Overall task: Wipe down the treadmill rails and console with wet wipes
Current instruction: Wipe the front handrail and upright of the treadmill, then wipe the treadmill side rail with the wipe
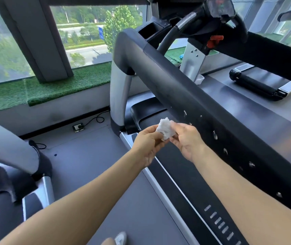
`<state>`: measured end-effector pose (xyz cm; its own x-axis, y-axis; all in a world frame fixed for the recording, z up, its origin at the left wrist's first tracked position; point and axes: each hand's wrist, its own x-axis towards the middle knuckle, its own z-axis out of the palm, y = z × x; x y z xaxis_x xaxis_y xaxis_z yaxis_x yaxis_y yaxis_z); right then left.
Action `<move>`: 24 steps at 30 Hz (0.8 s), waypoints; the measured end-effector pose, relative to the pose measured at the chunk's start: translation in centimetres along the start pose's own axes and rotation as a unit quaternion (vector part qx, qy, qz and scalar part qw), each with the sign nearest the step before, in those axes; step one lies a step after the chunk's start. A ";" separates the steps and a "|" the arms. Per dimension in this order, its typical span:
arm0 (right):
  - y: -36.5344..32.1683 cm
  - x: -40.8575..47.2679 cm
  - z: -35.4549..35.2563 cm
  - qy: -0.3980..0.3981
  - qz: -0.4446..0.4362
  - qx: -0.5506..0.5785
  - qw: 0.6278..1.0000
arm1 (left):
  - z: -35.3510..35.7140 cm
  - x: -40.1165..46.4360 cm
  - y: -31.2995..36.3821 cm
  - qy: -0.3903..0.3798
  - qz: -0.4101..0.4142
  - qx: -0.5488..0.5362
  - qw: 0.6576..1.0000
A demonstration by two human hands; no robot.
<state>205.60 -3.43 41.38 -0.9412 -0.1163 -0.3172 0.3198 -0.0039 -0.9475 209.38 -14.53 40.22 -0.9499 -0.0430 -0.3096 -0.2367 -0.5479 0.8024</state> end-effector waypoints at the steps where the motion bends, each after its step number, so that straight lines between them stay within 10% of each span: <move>1: 0.0 0.0 0.3 0.006 -0.027 -0.012 1.000 | -0.3 0.0 0.3 -0.006 -0.002 0.016 1.000; 5: -0.4 0.2 0.1 0.123 -0.142 -0.146 0.971 | -1.0 2.7 0.7 -0.025 -0.004 0.120 0.992; 11: -1.1 3.2 1.2 0.381 -0.300 -0.334 0.808 | -3.9 10.0 3.1 -0.062 0.101 0.353 0.928; 24: 1.5 10.3 4.5 0.543 -0.313 -0.437 0.645 | -4.6 17.6 9.0 -0.223 0.296 0.560 0.741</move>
<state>196.82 -9.11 36.91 -0.5292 0.4026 0.7469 0.1021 0.9041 -0.4150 191.47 -24.06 39.62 -0.8689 0.4185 0.2644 0.4645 0.5045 0.7279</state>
